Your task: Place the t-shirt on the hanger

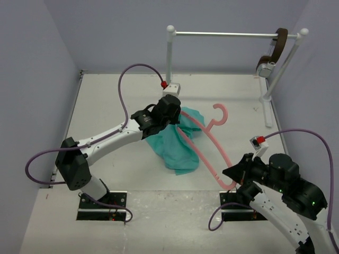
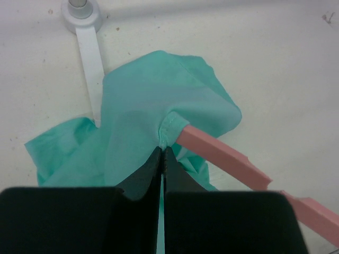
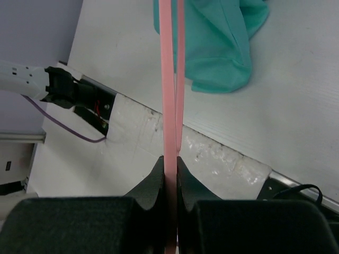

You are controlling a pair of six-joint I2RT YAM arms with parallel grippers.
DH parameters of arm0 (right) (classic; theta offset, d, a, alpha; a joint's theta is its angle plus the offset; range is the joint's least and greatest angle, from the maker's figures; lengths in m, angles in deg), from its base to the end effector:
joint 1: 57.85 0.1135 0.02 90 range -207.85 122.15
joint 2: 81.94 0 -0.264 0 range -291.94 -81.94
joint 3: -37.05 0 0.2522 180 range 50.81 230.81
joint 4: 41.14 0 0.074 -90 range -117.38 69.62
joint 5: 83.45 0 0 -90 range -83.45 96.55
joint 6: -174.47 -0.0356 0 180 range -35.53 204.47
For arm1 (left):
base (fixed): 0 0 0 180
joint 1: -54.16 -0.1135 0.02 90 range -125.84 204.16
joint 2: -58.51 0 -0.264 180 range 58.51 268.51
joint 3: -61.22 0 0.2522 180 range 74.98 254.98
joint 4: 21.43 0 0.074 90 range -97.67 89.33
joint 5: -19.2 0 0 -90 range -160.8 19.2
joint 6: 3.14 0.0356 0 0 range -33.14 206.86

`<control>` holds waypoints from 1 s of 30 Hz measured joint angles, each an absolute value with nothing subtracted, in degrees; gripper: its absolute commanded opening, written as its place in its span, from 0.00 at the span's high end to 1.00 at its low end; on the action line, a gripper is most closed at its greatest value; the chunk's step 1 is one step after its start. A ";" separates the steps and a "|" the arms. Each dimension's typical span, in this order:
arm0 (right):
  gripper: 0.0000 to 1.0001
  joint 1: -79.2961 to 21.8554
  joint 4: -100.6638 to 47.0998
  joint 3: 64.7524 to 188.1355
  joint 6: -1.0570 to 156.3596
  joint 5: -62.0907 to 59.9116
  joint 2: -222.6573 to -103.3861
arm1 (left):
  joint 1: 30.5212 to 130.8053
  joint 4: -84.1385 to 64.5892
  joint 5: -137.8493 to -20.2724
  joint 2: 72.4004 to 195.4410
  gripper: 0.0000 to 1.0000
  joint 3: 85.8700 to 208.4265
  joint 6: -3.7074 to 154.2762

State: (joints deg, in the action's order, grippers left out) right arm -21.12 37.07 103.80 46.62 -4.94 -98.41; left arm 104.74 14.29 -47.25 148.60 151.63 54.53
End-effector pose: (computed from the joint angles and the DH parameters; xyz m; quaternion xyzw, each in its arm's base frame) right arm 0.0152 0.0202 0.3313 -0.0433 0.8530 0.3790 0.3561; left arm 0.2393 -0.2687 0.3171 0.0455 0.8738 -0.1613 0.4566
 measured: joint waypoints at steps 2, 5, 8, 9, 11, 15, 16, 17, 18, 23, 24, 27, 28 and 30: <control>1.00 -21.09 33.98 103.51 45.37 -4.94 -98.79 | 104.73 14.37 -46.70 146.52 1.00 151.08 54.13; 1.00 -21.09 29.17 102.54 43.70 -5.04 -99.52 | 104.75 14.43 -45.58 143.21 1.00 150.97 53.34; 1.00 -21.09 23.92 101.81 42.91 -5.22 -103.77 | 104.73 14.64 -44.51 138.43 1.00 150.48 52.93; 1.00 -21.09 22.40 101.67 42.84 -5.24 -105.58 | 104.73 14.66 -44.24 136.91 1.00 150.37 52.91; 1.00 -21.09 19.24 101.43 42.82 -5.21 -109.19 | 104.73 14.70 -43.39 133.44 1.00 150.33 52.93; 1.00 -21.09 13.19 100.52 42.48 -5.17 -114.10 | 104.73 14.79 -42.47 128.53 1.00 150.31 52.97; 1.00 -21.01 11.65 100.04 42.22 -5.25 -114.77 | 104.73 14.79 -42.51 127.87 1.00 150.28 52.99; 1.00 -20.85 10.17 99.54 41.94 -5.26 -115.48 | 104.73 14.76 -42.69 127.34 1.00 150.20 53.00; 1.00 -20.48 8.66 99.02 41.60 -5.08 -116.25 | 104.73 14.77 -43.05 127.01 1.00 150.07 53.00; 1.00 -17.59 4.83 98.01 40.27 0.18 -120.33 | 104.85 14.98 -44.88 126.40 1.00 148.28 52.96; 1.00 -17.08 4.51 98.01 40.15 1.78 -120.97 | 104.88 15.18 -45.12 126.18 1.00 147.76 52.95; 1.00 -15.61 4.05 98.32 40.52 5.05 -121.85 | 104.96 16.23 -46.72 125.12 1.00 147.40 52.96; 1.00 -15.30 3.83 98.79 40.81 5.24 -122.45 | 105.08 16.40 -47.37 124.58 1.00 147.40 52.96; 1.00 -14.39 2.94 100.29 41.78 5.08 -124.36 | 105.59 16.78 -48.65 123.44 1.00 147.59 52.97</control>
State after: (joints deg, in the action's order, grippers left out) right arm -14.39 2.94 100.29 41.78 5.08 -124.36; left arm 105.59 16.78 -48.65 123.44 147.59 52.97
